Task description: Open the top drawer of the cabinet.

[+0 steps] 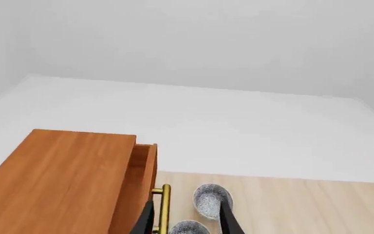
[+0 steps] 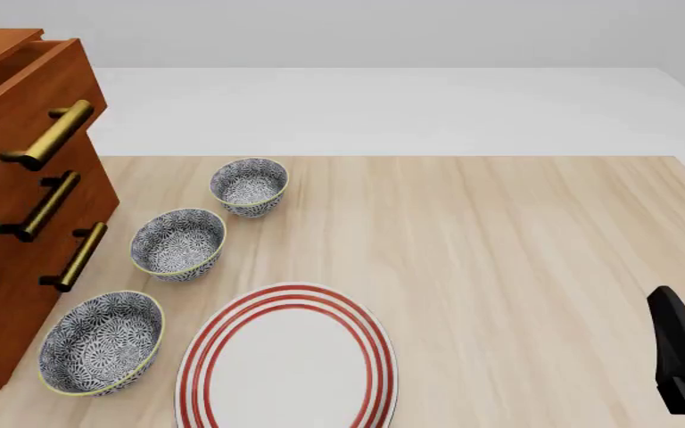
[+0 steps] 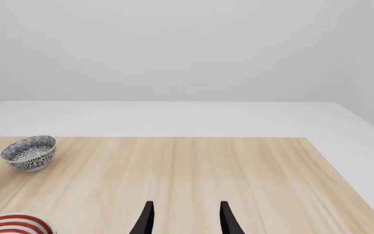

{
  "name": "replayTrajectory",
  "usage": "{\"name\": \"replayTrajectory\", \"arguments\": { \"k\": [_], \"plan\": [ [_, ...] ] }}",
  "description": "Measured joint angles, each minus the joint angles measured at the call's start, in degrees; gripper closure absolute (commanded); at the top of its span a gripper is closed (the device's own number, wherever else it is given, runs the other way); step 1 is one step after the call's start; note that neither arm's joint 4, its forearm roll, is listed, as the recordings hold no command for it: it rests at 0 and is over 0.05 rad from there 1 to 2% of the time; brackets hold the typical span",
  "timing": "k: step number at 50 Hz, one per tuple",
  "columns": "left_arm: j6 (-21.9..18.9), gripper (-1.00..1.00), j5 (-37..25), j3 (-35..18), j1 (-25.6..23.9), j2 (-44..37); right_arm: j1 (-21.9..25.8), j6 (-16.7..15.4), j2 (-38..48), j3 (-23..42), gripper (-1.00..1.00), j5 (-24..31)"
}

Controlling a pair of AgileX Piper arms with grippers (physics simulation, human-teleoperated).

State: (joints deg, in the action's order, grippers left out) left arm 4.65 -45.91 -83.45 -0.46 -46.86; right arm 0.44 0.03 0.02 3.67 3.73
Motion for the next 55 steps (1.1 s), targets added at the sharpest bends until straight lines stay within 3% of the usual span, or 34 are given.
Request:
{"name": "replayTrajectory", "arguments": {
  "k": [33, 55],
  "plan": [
    [4.88, -1.0, -3.29, 1.71, 0.68, -2.83, 0.0, 0.0, 0.0, 0.0, -1.0, 0.0],
    [4.24, -1.0, -1.9, 3.9, 3.16, -3.4, 0.0, 0.0, 0.0, 0.0, -1.0, 0.01]
  ]
}}
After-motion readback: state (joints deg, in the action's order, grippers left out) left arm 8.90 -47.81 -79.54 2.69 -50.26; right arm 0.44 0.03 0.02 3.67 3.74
